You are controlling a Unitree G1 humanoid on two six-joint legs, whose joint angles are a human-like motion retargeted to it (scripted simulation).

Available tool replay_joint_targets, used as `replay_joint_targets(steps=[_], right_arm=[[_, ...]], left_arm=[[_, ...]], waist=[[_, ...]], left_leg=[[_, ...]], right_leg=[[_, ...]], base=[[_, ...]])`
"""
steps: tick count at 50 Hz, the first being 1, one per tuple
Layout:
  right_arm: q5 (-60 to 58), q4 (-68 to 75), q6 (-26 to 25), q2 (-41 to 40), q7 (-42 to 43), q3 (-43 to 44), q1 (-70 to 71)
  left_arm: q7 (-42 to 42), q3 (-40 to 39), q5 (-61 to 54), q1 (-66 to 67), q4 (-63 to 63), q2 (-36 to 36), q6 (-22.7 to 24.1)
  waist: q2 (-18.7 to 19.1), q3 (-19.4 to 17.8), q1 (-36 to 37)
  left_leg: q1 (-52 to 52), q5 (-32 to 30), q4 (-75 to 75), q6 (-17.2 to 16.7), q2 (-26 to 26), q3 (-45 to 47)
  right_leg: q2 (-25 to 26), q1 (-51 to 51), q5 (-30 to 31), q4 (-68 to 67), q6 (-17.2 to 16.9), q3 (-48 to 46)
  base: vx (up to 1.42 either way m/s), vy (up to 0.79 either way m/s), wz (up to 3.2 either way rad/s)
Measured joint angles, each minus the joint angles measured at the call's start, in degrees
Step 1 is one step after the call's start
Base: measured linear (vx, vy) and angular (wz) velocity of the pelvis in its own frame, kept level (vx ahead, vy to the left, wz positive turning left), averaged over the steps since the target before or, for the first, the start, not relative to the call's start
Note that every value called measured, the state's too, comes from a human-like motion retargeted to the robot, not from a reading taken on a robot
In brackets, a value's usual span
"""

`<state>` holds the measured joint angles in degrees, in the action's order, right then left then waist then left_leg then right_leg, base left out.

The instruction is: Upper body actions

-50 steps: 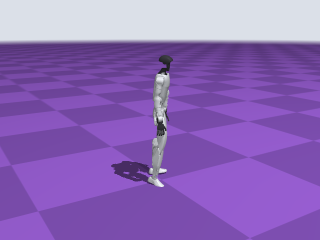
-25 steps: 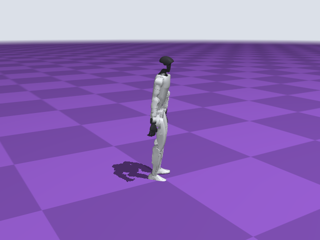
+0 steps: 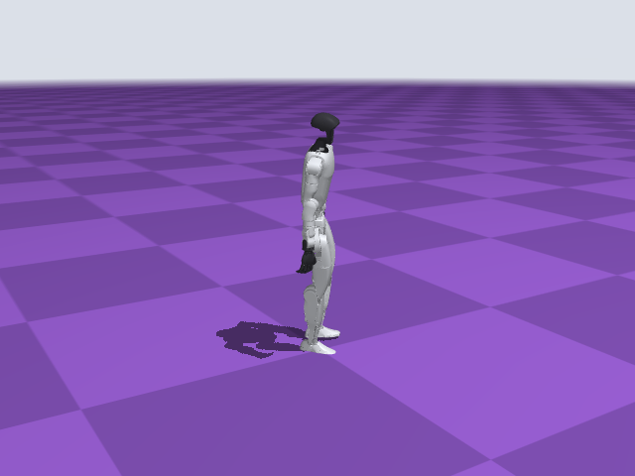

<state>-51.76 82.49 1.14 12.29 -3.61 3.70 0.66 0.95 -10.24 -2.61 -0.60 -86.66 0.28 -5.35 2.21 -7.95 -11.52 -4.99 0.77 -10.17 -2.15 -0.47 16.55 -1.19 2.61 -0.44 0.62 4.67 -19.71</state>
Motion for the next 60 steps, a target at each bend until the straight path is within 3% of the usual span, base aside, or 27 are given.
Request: replay_joint_targets(steps=[8, 16, 26, 33, 40, 44, 47, 53, 60], right_arm=[[-0.5, 1.2, -0.7, 0.9, 0.4, 1.5, -0.3], [0.0, 1.1, -1.6, 0.3, -1.9, 2.3, 0.1], [4.6, 1.2, -0.6, -1.7, -2.7, 2.4, -0.6], [4.1, -0.9, 0.3, -2.4, -2.1, 0.3, 0.3], [3.6, -4.4, 2.3, -3.0, -2.1, -2.4, 1.8], [4.0, -2.6, 2.3, -2.7, -2.0, -1.5, 1.2], [3.7, 0.2, 1.2, -2.4, -3.4, -0.3, 0.8], [2.8, 3.4, 0.1, -1.8, -3.7, 2.1, 0.1], [3.0, 2.7, 1.5, -1.1, -2.5, 4.1, -0.6]], left_arm=[[-1.9, 1.3, 1.3, 0.8, -0.3, -0.7, 3.1], [-1.1, 1.0, 2.4, 1.6, -2.1, 0.3, 2.1], [0.5, -1.0, 1.4, 0.0, -1.4, 1.2, -0.2], [2.5, -2.4, -1.0, -1.1, -2.0, 1.2, -0.7], [5.5, -2.5, 0.9, -1.8, -4.1, 3.2, -4.1], [3.6, -2.2, 2.9, -1.8, -3.6, 3.5, -4.7], [2.9, -3.4, 2.8, -1.6, -2.7, 3.6, -4.1], [1.9, -6.1, -0.5, -1.2, -2.2, 2.9, -3.2], [4.1, -3.4, 1.3, -1.0, -3.7, 2.1, -3.5]], waist=[[0.6, 1.7, 2.4], [2.4, 4.6, -0.5], [1.1, 5.5, 0.2], [0.5, 3.9, -1.3], [1.4, 2.5, -4.0], [0.6, 3.2, -3.5], [-1.0, 4.7, -1.6], [-1.9, 7.3, 2.8], [-0.9, 7.9, 0.2]], left_leg=[[0.0, 0.8, -2.3, 1.1, -4.2, -10.3], [2.4, 3.2, 3.0, 1.1, -3.0, -7.9], [5.7, 2.8, 7.0, 3.9, -5.0, -8.4], [6.5, 2.9, 8.4, 4.8, -4.8, -8.7], [5.6, 2.8, 8.7, 4.8, -2.4, -7.4], [6.4, 3.1, 8.7, 4.9, -3.1, -7.2], [7.2, 3.5, 9.0, 5.0, -4.5, -6.7], [7.0, 4.0, 9.1, 4.1, -4.4, -5.4], [6.5, 3.4, 9.1, 3.2, -3.2, -6.2]], right_leg=[[-0.7, -0.2, 0.0, 0.1, 0.0, 0.9], [0.6, -0.8, -0.8, 0.0, -0.6, -0.5], [0.2, 0.0, -2.7, -1.7, -1.8, -0.2], [-0.8, -2.7, -3.9, -8.4, -3.5, 0.3], [-1.5, -7.1, -4.7, -16.6, -4.0, 1.2], [-3.1, -5.0, -4.0, -11.6, -3.9, 1.3], [-3.8, -3.2, -1.4, -6.4, -6.7, 2.5], [-2.8, -2.3, 0.2, -1.5, -5.3, 2.5], [-1.6, -2.2, -0.4, -1.4, -4.1, 1.6]], base=[[0.01, 0.02, -0.09], [0.03, 0.07, 0.15], [-0.02, 0.11, -0.04], [-0.08, 0.11, -0.05], [-0.08, 0.02, -0.25], [0.05, -0.07, 0.01], [0.12, -0.12, -0.17], [0.09, -0.13, -0.19], [0.07, -0.08, 0.23]])
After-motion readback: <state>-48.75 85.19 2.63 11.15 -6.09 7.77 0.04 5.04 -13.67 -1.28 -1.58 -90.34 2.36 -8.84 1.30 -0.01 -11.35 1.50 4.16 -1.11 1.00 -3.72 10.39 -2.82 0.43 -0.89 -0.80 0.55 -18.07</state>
